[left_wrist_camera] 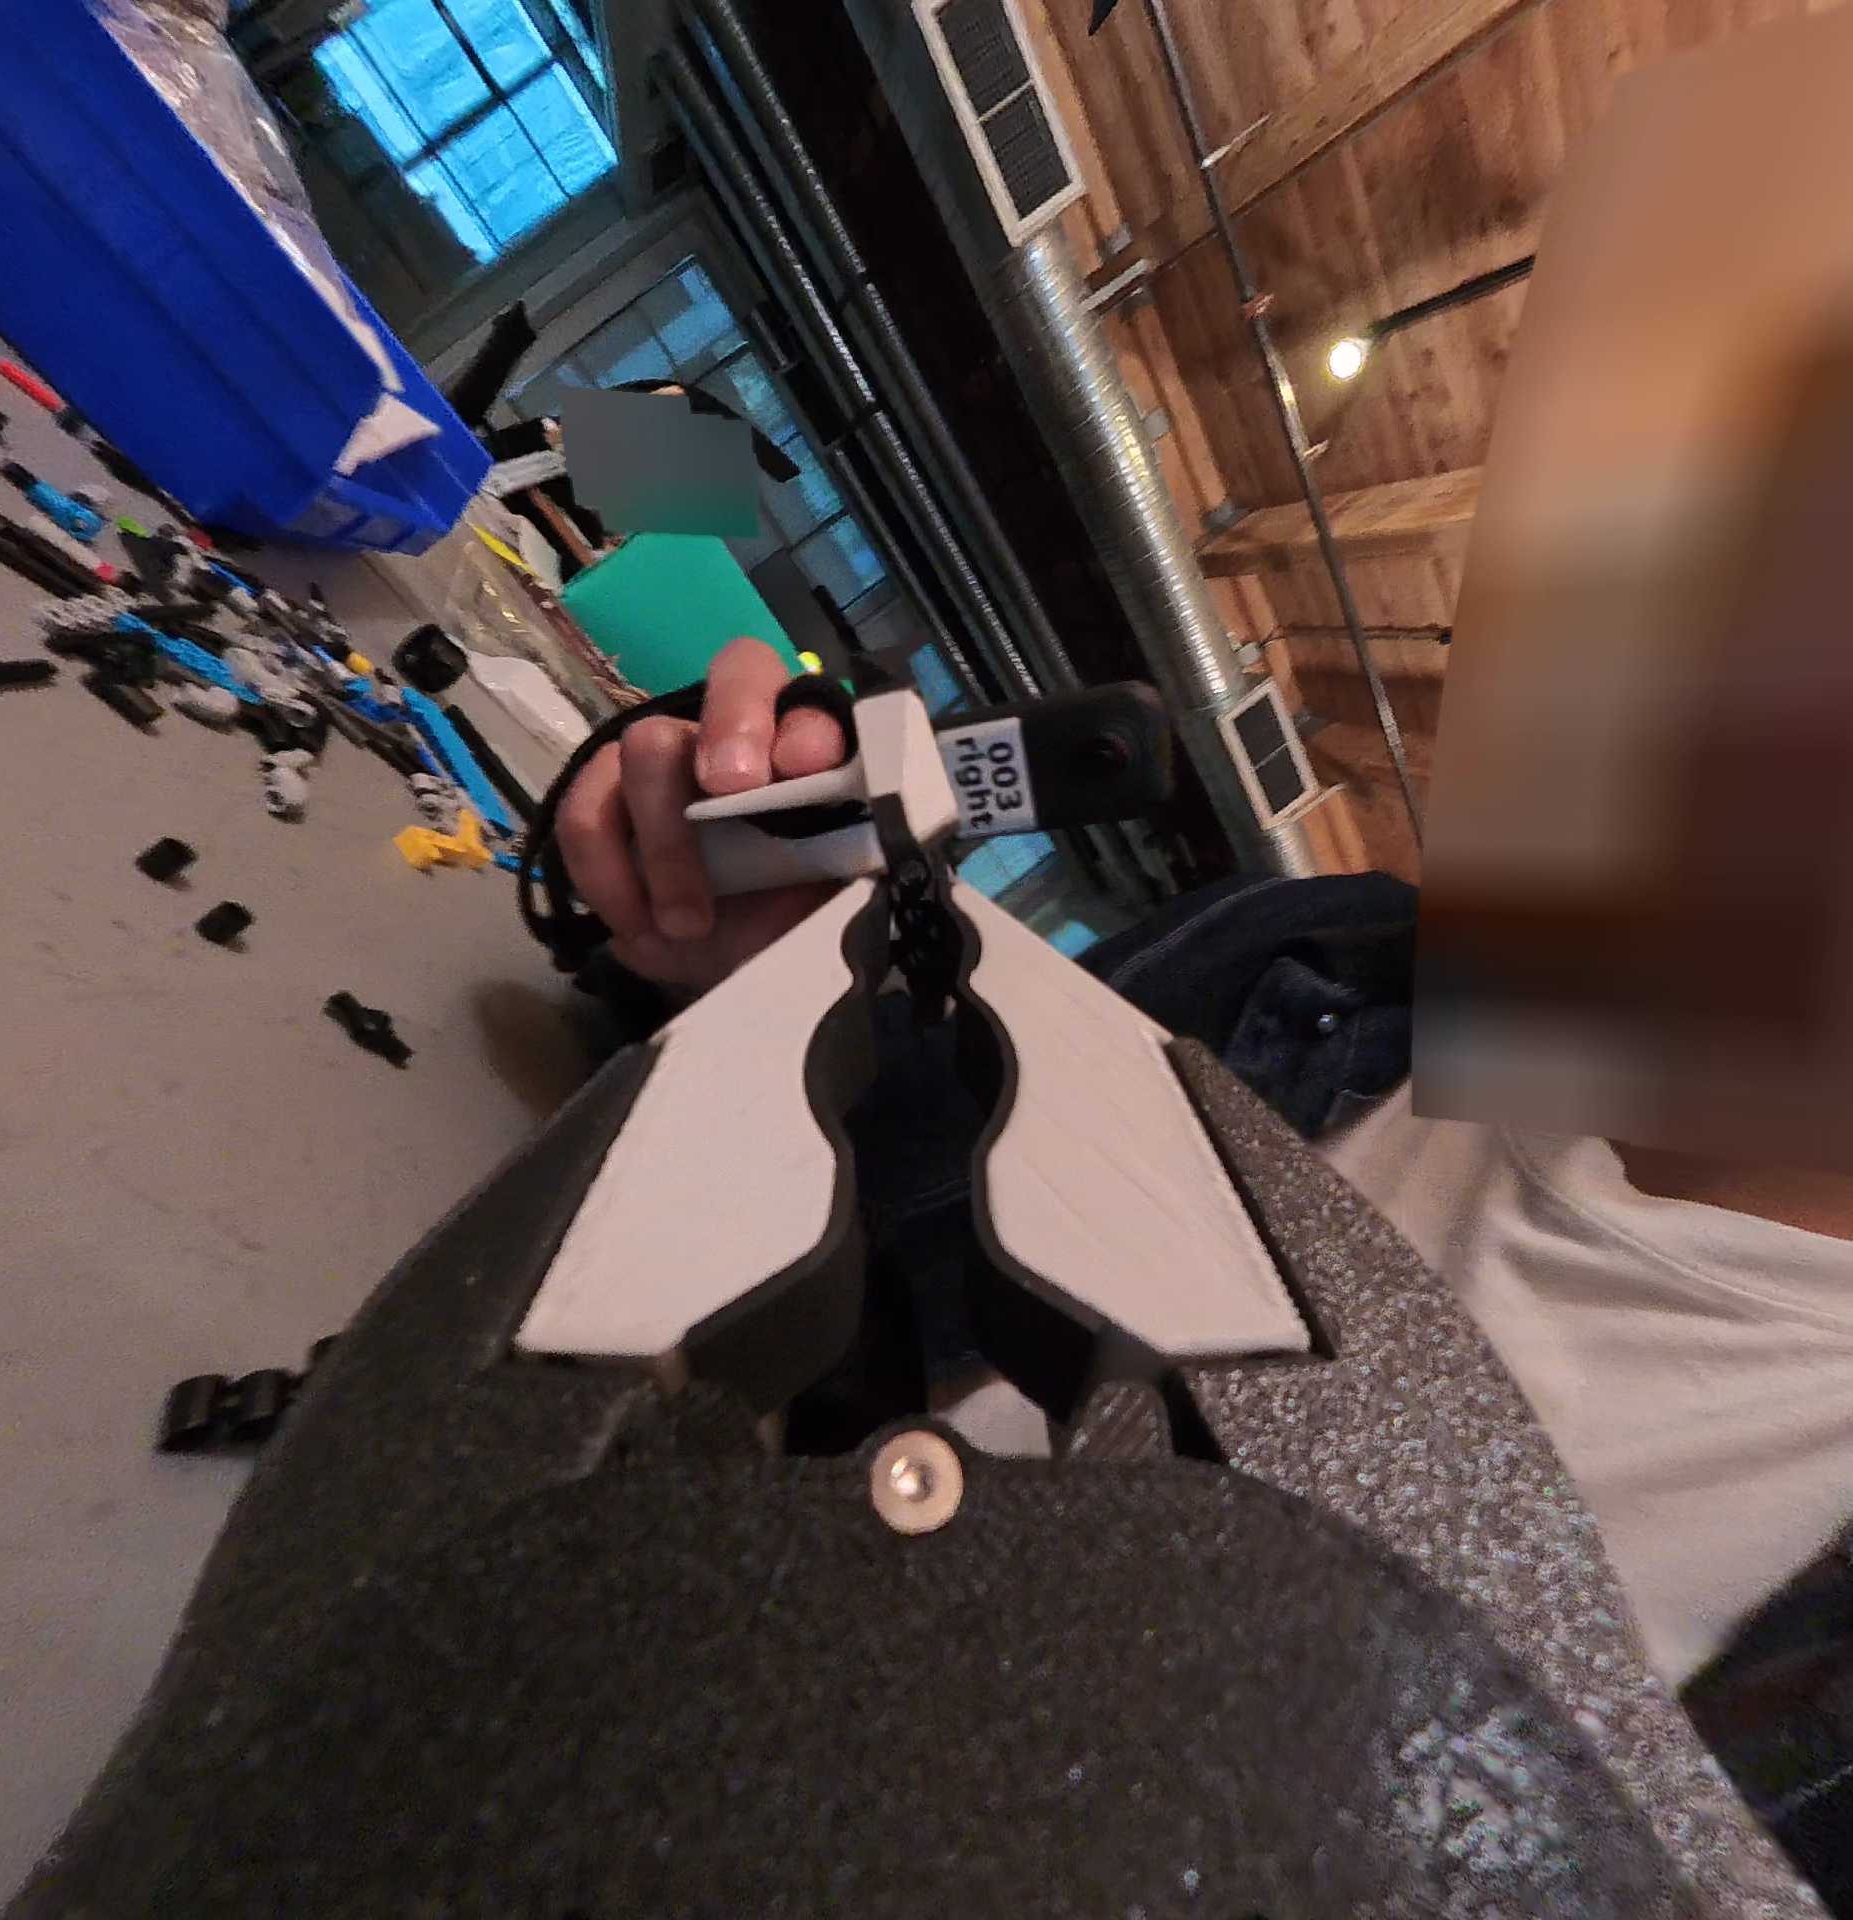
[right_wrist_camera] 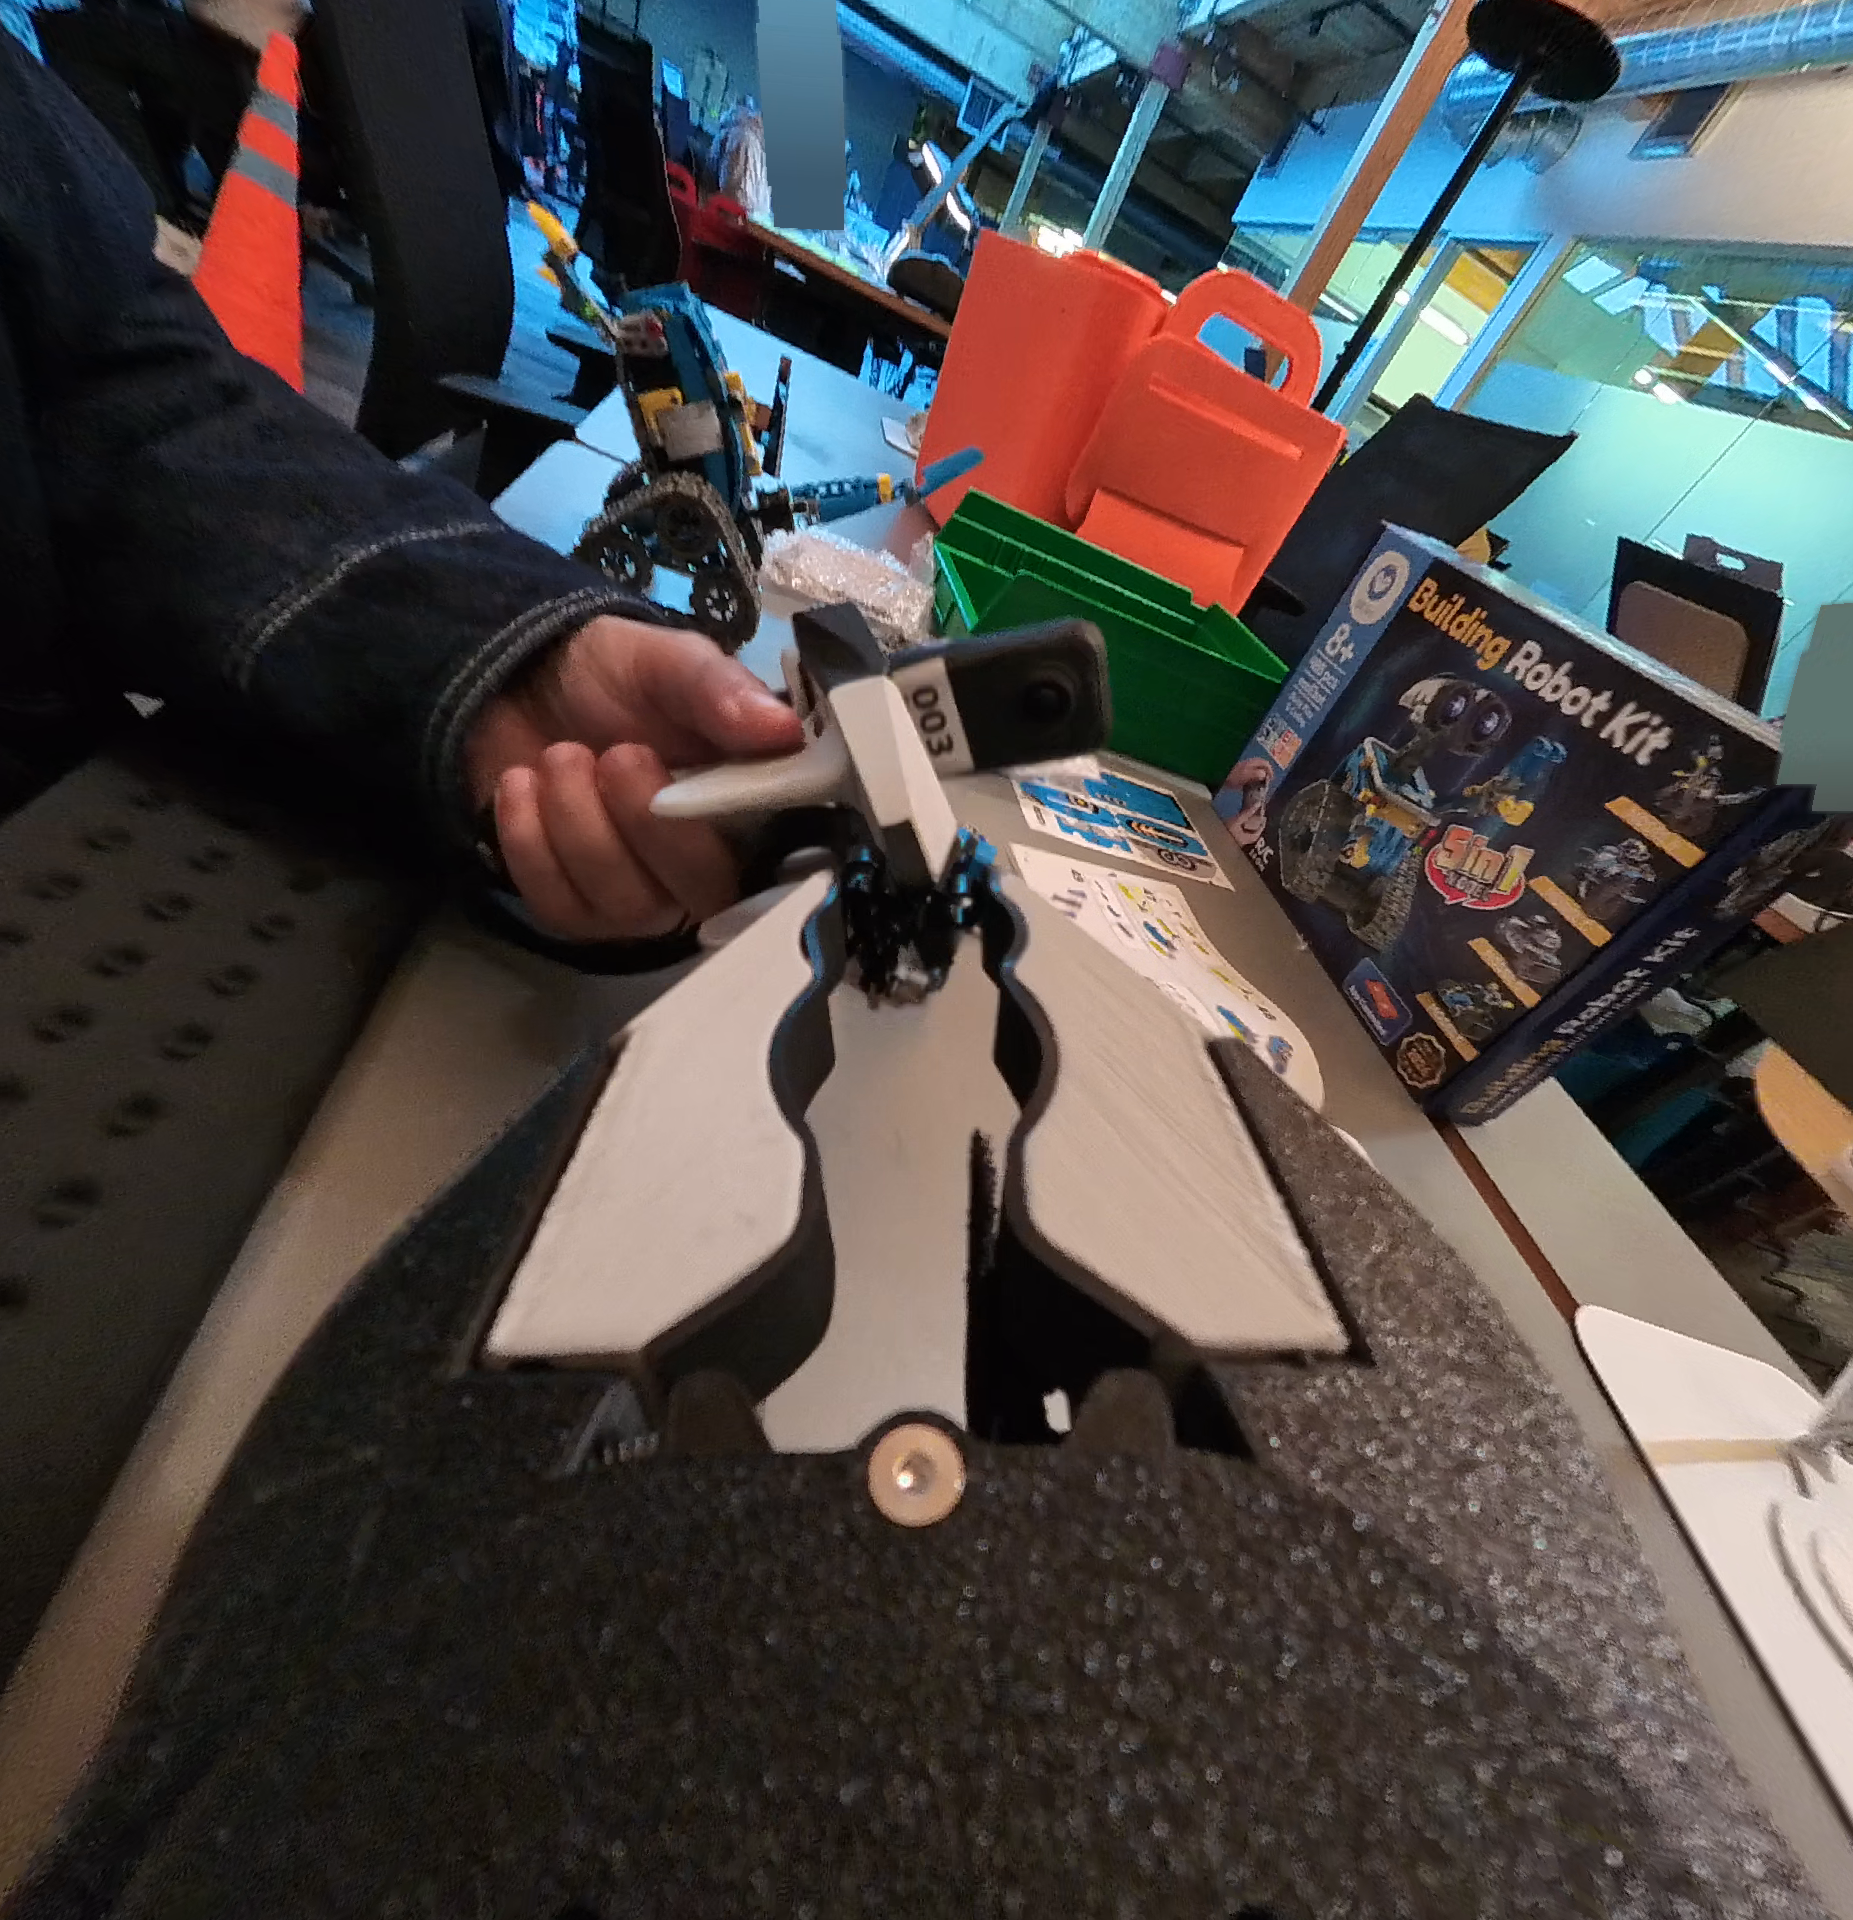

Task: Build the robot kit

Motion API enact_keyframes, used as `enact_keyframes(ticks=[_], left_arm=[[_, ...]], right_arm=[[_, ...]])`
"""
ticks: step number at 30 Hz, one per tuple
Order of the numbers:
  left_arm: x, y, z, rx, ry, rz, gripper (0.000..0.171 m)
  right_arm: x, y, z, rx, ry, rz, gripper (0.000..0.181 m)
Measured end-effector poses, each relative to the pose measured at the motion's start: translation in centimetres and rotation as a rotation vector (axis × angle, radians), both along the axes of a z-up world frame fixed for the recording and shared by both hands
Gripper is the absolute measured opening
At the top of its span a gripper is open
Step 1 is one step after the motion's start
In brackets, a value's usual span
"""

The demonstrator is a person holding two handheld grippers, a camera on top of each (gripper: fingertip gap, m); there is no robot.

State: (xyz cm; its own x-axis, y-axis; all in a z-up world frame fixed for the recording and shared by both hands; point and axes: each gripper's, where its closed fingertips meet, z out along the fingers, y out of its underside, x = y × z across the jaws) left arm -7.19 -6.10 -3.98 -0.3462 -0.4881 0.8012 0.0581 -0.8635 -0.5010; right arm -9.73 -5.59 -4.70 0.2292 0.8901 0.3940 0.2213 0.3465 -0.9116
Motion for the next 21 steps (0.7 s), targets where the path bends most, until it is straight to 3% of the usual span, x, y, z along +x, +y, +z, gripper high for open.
enact_keyframes(ticks=[2, 21], left_arm=[[-0.24, 0.57, -0.18, 0.031, 0.022, 0.045, 0.007], [-0.16, -0.40, -0.96, 0.158, 0.114, 0.018, 0.006]], right_arm=[[0.10, 0.07, -0.43, 0.026, -0.032, -0.008, 0.024], [0.04, -0.75, -1.14, 0.018, -0.082, 0.035, 0.024]])
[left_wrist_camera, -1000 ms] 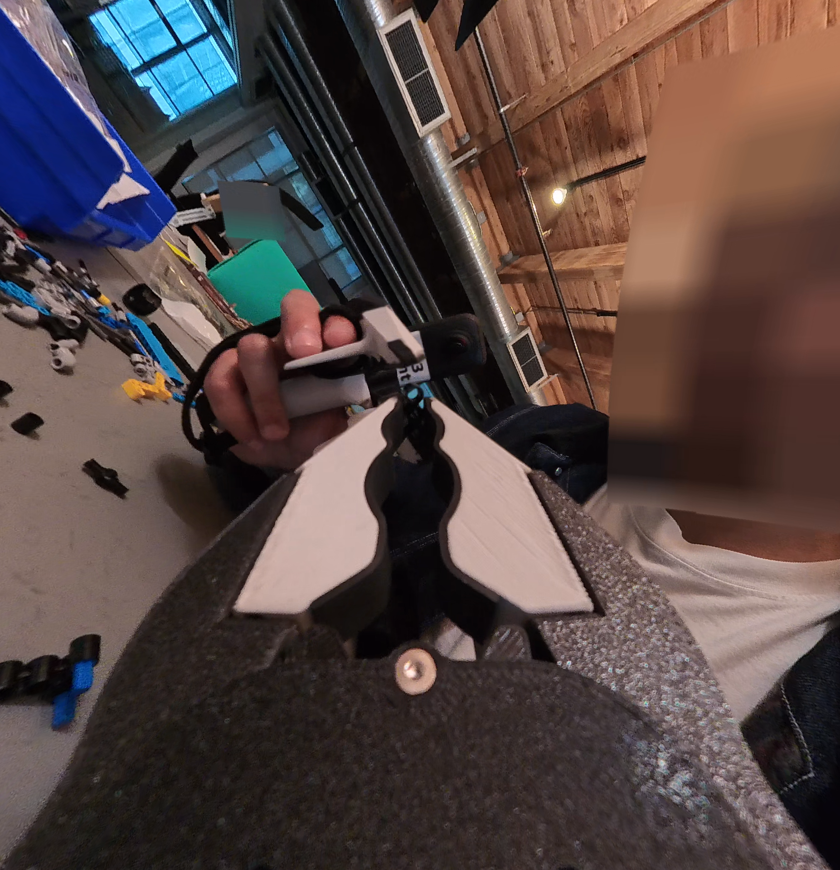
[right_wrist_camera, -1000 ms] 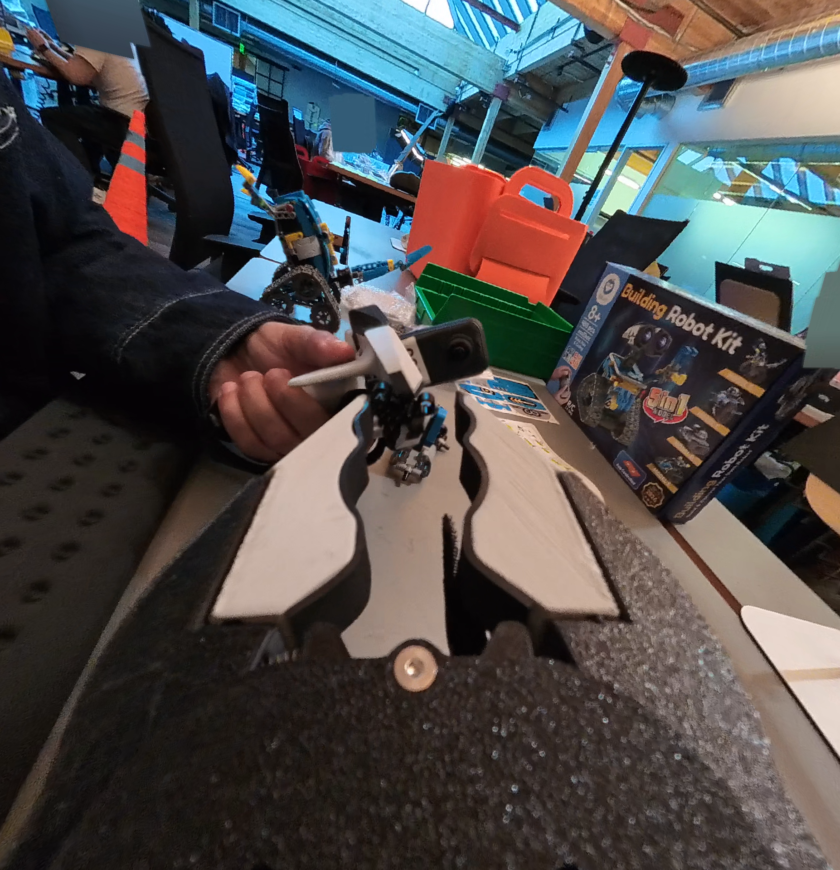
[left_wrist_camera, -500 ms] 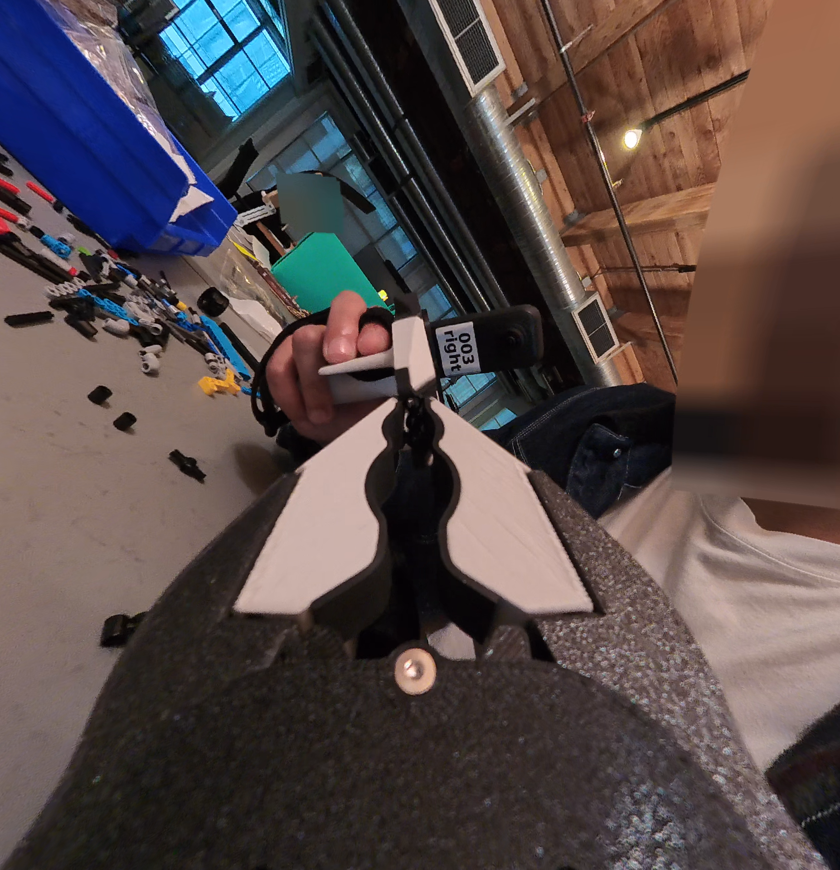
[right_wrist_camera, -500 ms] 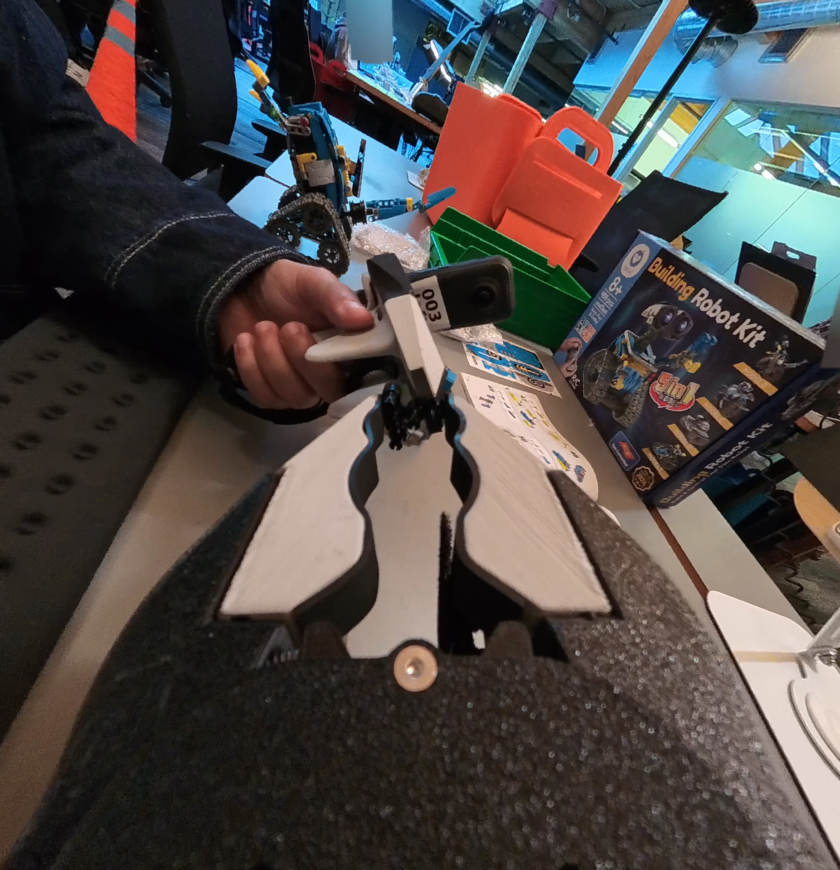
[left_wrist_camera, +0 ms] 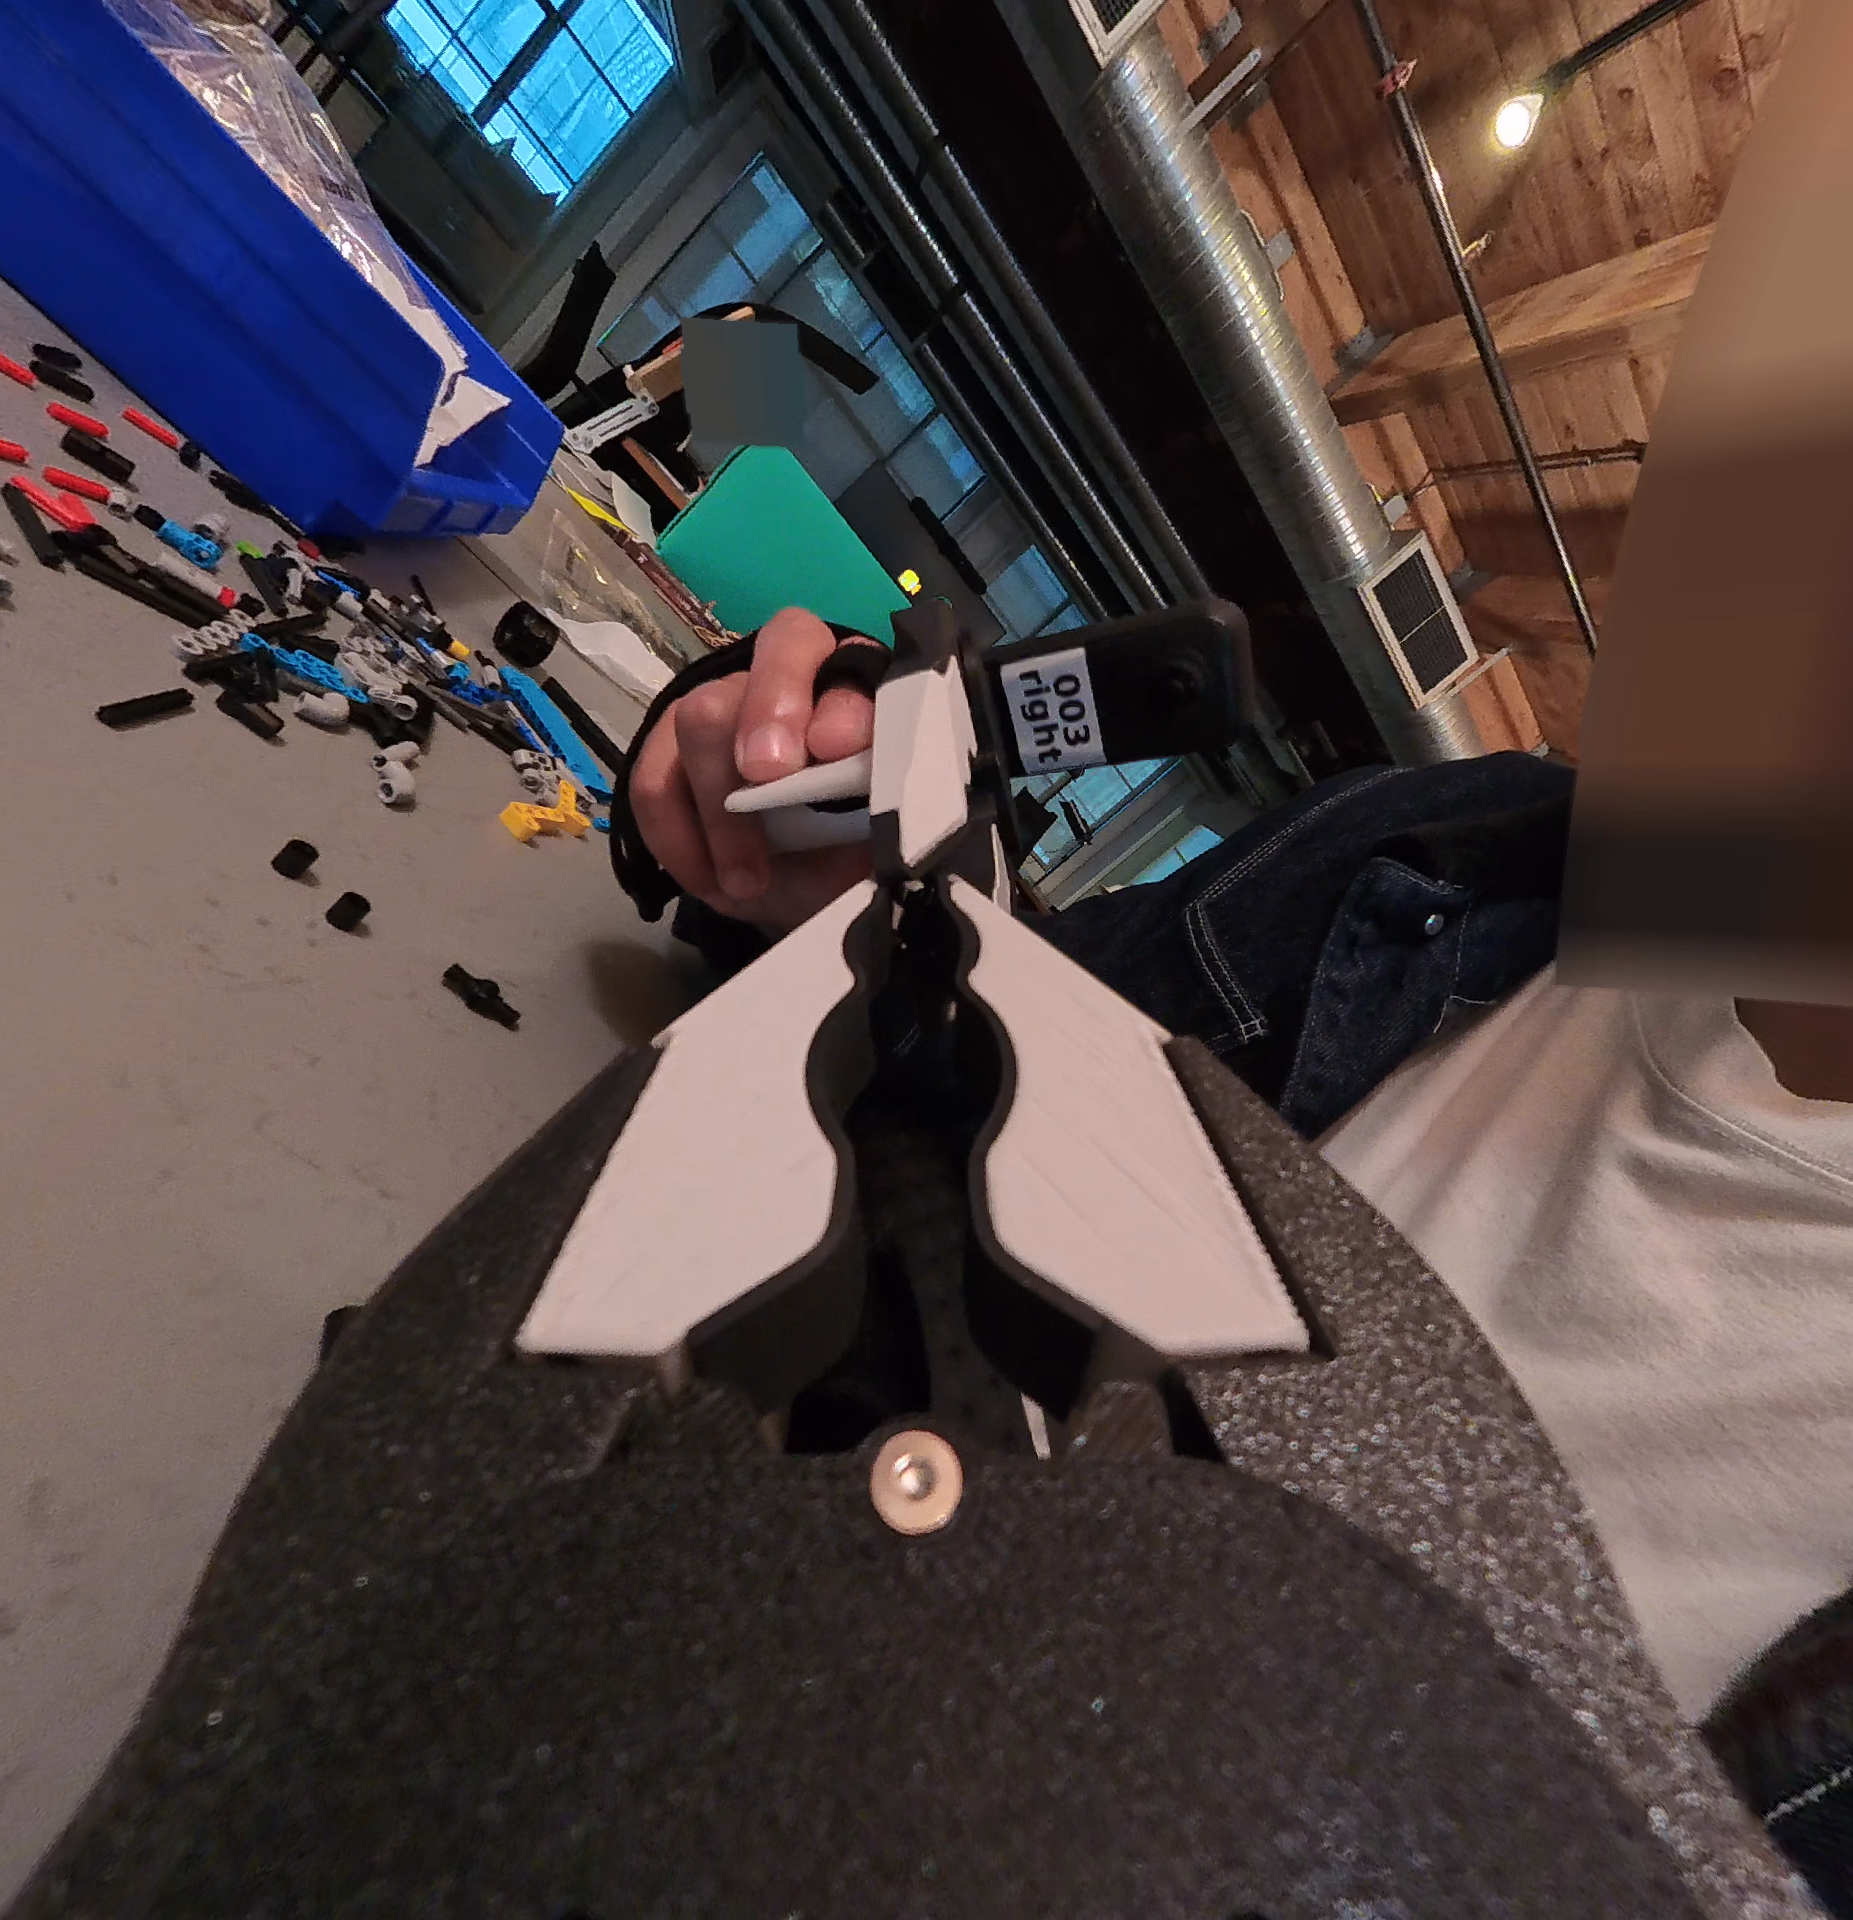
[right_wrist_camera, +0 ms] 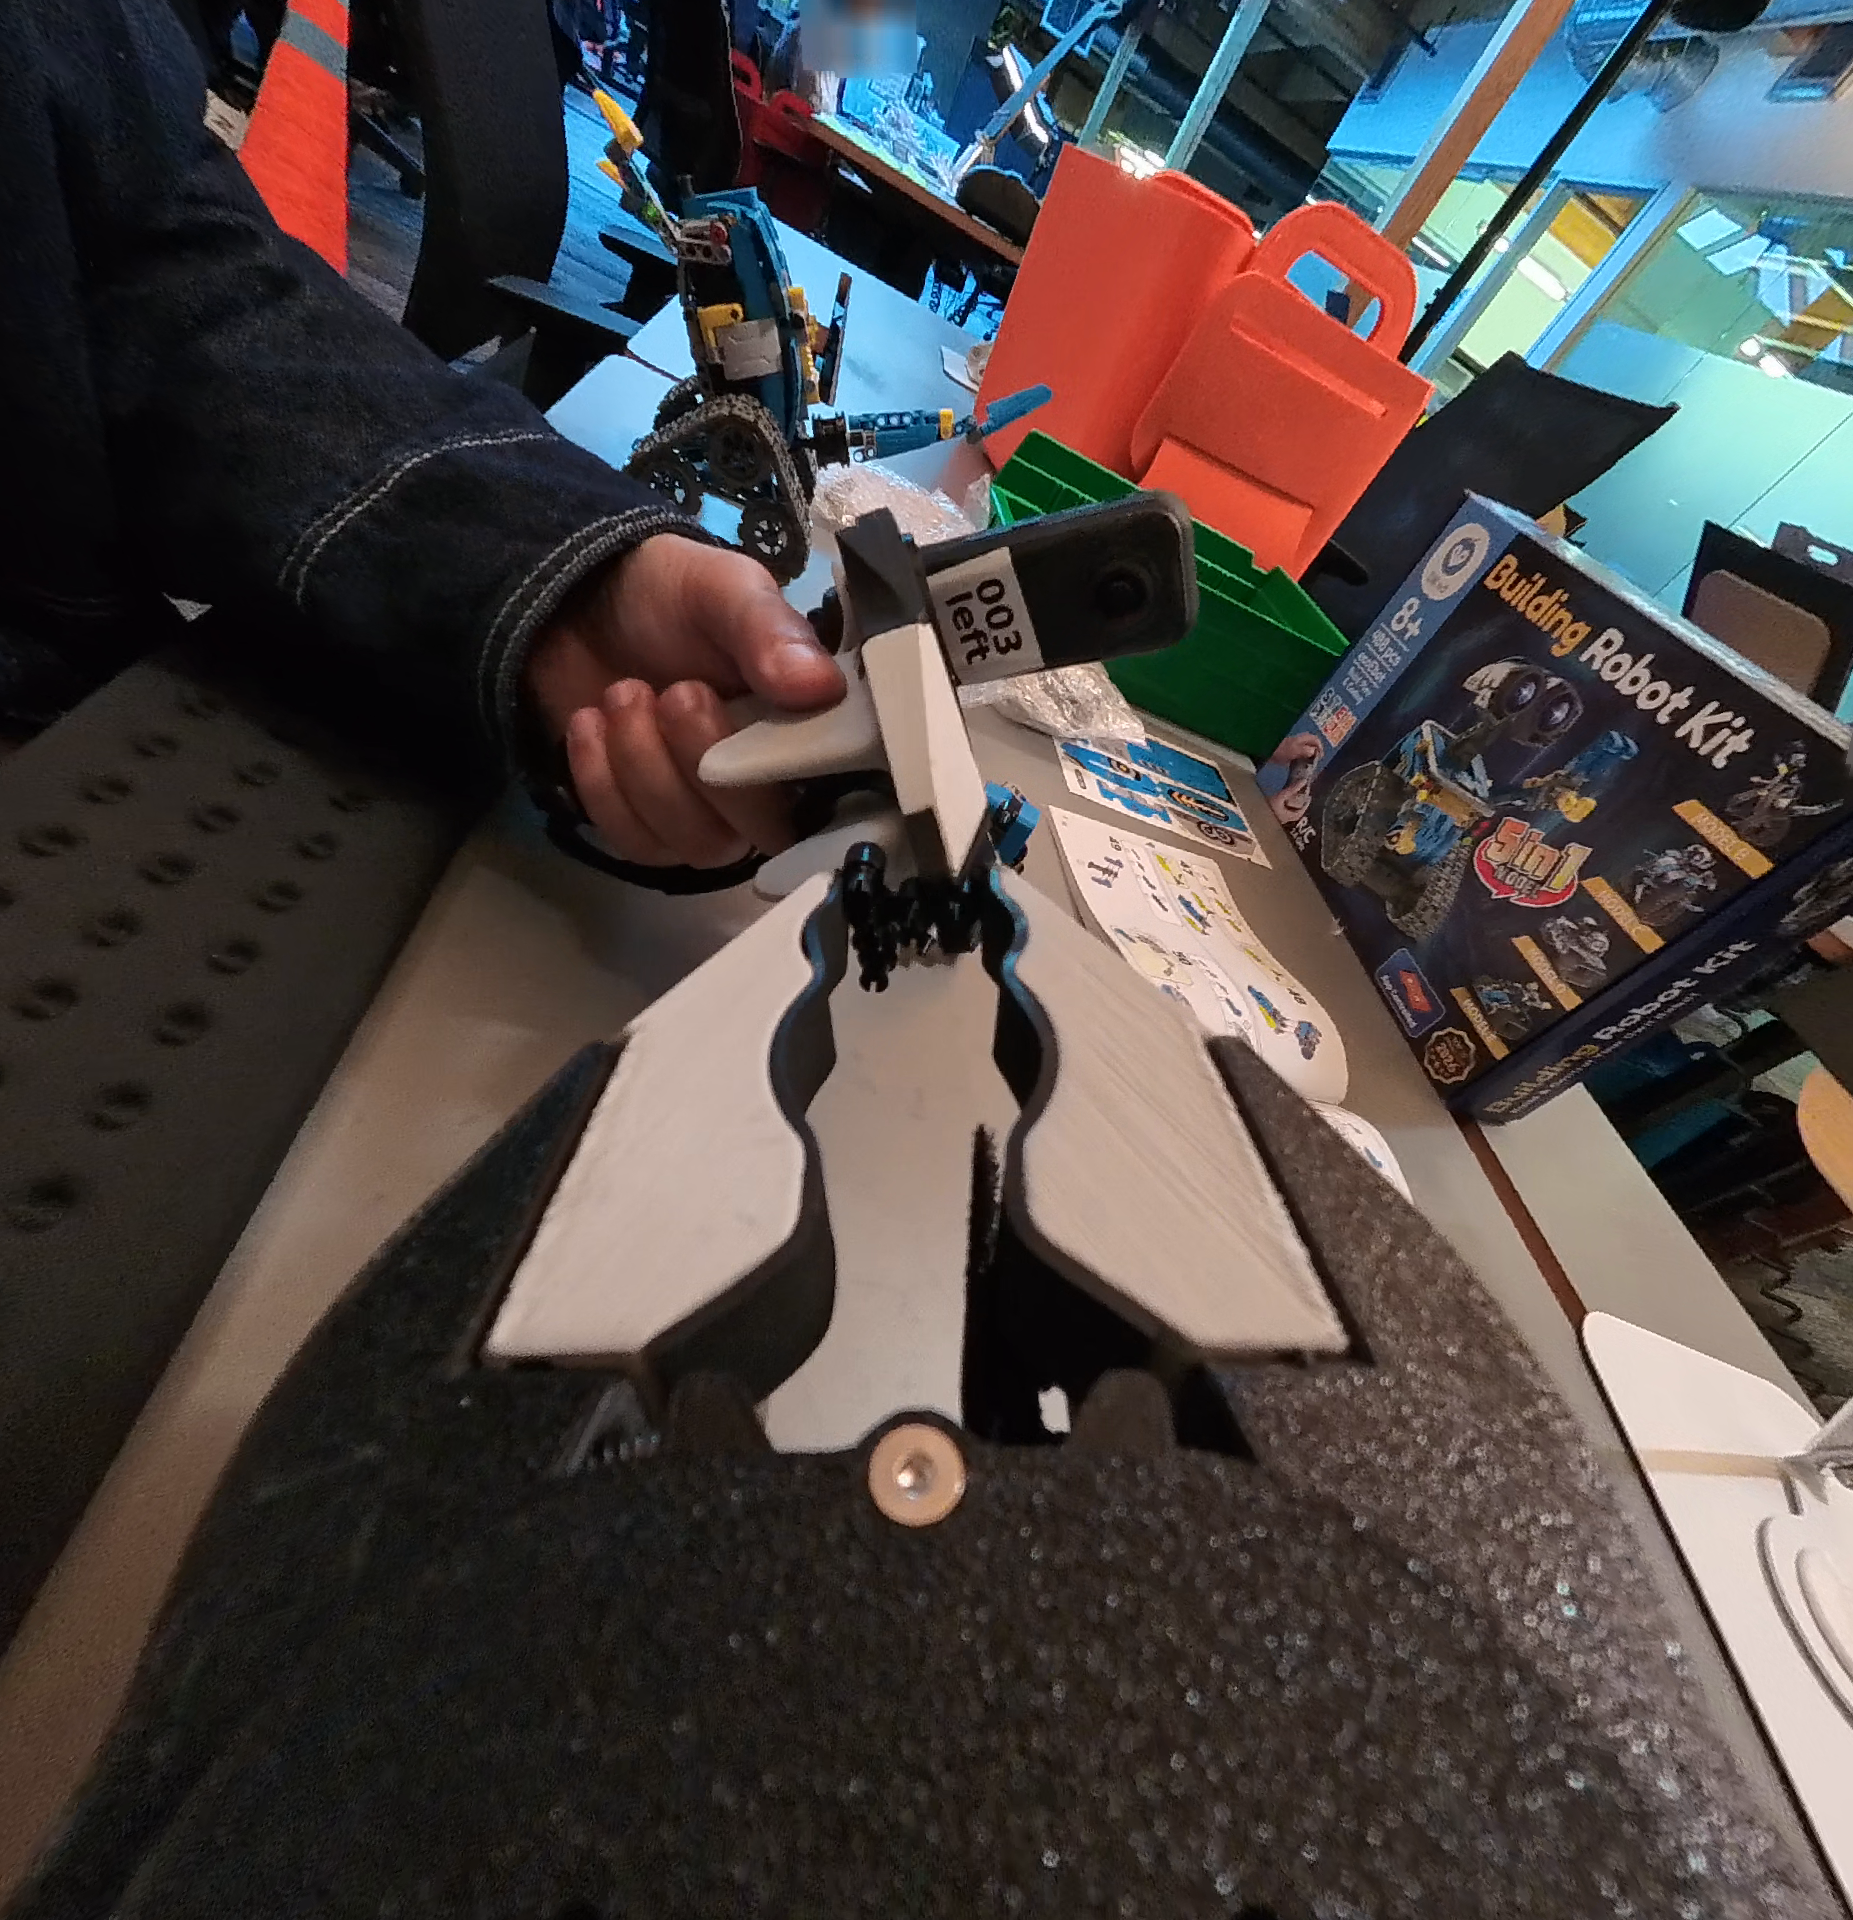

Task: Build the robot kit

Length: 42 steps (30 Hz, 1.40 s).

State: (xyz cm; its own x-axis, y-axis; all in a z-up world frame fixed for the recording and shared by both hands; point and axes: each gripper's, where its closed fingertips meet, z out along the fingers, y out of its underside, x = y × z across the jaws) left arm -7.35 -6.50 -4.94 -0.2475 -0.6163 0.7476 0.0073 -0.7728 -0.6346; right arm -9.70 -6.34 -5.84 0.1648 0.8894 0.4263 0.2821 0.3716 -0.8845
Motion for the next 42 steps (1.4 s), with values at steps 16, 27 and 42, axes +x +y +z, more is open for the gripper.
enact_keyframes(ticks=[16, 27, 42], left_arm=[[-5.3, 4.1, -3.4, 0.719, 0.529, 0.583, 0.007], [-8.3, 3.7, -4.0, 0.762, 0.565, 0.625, 0.007], [-8.2, 4.6, -4.6, 0.590, 0.527, 0.568, 0.007]], right_arm=[[6.4, 11.0, -4.3, -0.488, -0.186, -0.478, 0.025], [6.2, 14.2, -11.1, -0.830, -0.459, -0.613, 0.031], [5.1, 14.3, -12.3, -0.791, -0.391, -0.586, 0.012]])
